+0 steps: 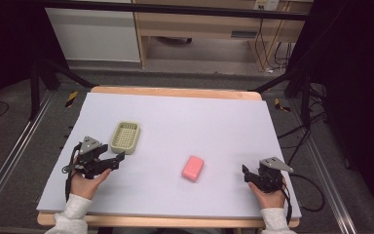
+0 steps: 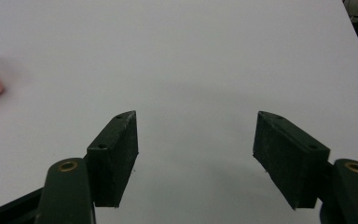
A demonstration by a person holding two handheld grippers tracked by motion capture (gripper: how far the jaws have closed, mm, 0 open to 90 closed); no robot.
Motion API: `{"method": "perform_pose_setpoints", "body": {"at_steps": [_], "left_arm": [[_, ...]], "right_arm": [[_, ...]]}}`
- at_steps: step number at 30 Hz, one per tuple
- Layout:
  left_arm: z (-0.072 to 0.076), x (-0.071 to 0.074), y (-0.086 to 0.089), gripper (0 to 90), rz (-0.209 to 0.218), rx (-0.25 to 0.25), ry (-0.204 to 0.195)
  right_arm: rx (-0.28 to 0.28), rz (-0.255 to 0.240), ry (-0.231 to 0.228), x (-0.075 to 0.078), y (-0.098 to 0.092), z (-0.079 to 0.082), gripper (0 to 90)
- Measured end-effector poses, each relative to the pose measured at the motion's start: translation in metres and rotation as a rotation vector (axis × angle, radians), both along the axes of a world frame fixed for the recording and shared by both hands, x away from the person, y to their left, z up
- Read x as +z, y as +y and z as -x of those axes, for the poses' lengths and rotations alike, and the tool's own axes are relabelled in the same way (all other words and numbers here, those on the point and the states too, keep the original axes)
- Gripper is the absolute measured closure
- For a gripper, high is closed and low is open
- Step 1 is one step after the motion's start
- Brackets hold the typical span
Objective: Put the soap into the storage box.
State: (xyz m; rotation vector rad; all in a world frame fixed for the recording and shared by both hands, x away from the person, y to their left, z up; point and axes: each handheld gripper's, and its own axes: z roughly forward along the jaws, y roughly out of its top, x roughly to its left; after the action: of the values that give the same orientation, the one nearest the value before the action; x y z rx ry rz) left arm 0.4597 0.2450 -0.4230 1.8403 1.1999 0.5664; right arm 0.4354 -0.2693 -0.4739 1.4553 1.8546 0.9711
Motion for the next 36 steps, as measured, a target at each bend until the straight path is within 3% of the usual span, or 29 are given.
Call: {"method": "perform_pose_setpoints", "body": {"at_steps": [6, 24, 36], "left_arm": [[-0.002, 0.003, -0.015, 26.3, 0.002, -0.029, -0.008], [-0.006, 0.009, -0.032, 26.3, -0.003, -0.055, -0.004], [-0.009, 0.012, -0.053, 26.1, 0.005, -0.093, -0.004]], "right_arm": [[0.006, 0.001, -0.003, 0.0, 0.001, 0.0, 31.7], [0.018, 0.016, 0.001, -0.002, 0.003, 0.001, 33.7], [0.026, 0.016, 0.0, -0.002, 0.005, 0.003, 34.7]]}}
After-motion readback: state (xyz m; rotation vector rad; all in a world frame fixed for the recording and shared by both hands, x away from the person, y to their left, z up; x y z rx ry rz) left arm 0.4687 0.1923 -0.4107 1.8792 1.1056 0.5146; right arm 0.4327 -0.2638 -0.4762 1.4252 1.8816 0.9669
